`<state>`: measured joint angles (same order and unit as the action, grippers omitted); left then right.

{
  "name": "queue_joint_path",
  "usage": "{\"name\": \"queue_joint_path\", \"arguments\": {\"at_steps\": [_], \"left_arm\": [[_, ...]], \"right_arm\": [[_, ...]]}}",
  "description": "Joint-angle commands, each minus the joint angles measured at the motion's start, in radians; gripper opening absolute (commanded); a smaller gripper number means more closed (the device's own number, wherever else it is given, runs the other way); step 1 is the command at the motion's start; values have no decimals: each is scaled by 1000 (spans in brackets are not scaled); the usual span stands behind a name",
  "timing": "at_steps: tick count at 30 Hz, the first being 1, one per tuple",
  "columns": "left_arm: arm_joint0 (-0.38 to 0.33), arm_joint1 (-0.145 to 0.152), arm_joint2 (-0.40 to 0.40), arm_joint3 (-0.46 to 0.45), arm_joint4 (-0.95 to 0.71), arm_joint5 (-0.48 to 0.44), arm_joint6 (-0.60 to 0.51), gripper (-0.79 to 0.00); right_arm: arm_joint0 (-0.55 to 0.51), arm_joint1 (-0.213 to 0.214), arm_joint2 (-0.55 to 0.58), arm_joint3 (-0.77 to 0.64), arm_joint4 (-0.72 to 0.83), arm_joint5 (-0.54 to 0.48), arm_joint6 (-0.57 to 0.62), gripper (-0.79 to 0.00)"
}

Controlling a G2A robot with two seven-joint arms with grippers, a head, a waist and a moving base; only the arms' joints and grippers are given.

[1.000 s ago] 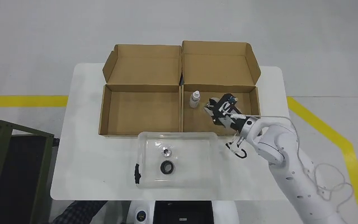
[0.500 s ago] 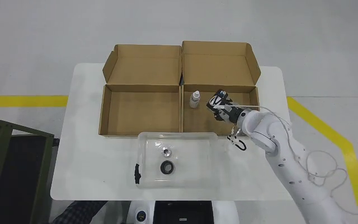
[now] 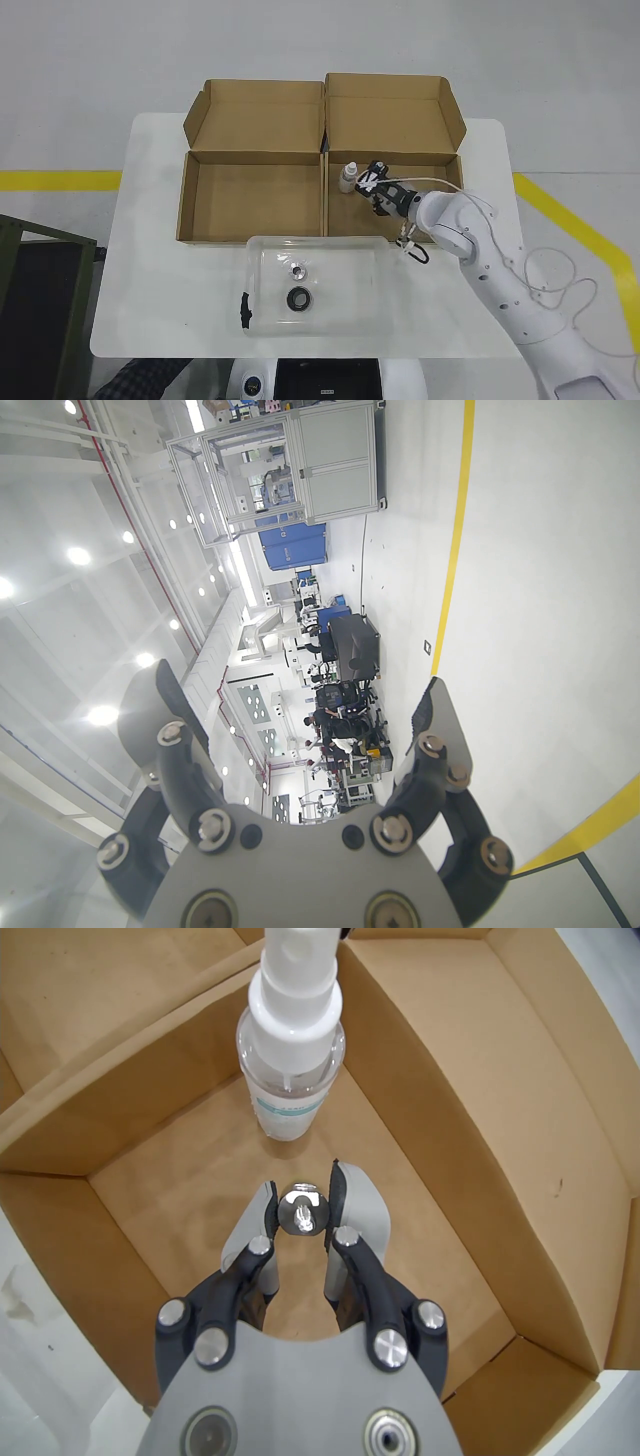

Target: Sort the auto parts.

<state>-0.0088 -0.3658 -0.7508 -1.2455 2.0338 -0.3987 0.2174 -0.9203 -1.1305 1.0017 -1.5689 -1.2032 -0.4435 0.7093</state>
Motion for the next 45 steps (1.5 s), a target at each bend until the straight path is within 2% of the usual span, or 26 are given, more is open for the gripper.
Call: {"name": "queue_joint_path", "arguments": {"at_steps": [1, 6, 12, 19, 31, 45], "left_arm": [[0, 0, 0, 0, 0, 0, 0, 0], [0, 0, 0, 0, 0, 0, 0, 0], [0, 0, 0, 0, 0, 0, 0, 0], [0, 0, 0, 0, 0, 0, 0, 0], [0, 0, 0, 0, 0, 0, 0, 0], [0, 0, 0, 0, 0, 0, 0, 0]], "right_arm": [[9, -3, -8, 12, 0, 1, 6, -782], [29, -12, -28, 40, 2, 3, 6, -760], [48, -21, -45, 69, 3, 7, 1, -585], [51, -25, -42, 66, 8, 8, -17, -502], [-51, 2, 65, -113, 4, -15, -41, -477], [-269, 35, 159, -413, -1, -104, -107, -459]]}}
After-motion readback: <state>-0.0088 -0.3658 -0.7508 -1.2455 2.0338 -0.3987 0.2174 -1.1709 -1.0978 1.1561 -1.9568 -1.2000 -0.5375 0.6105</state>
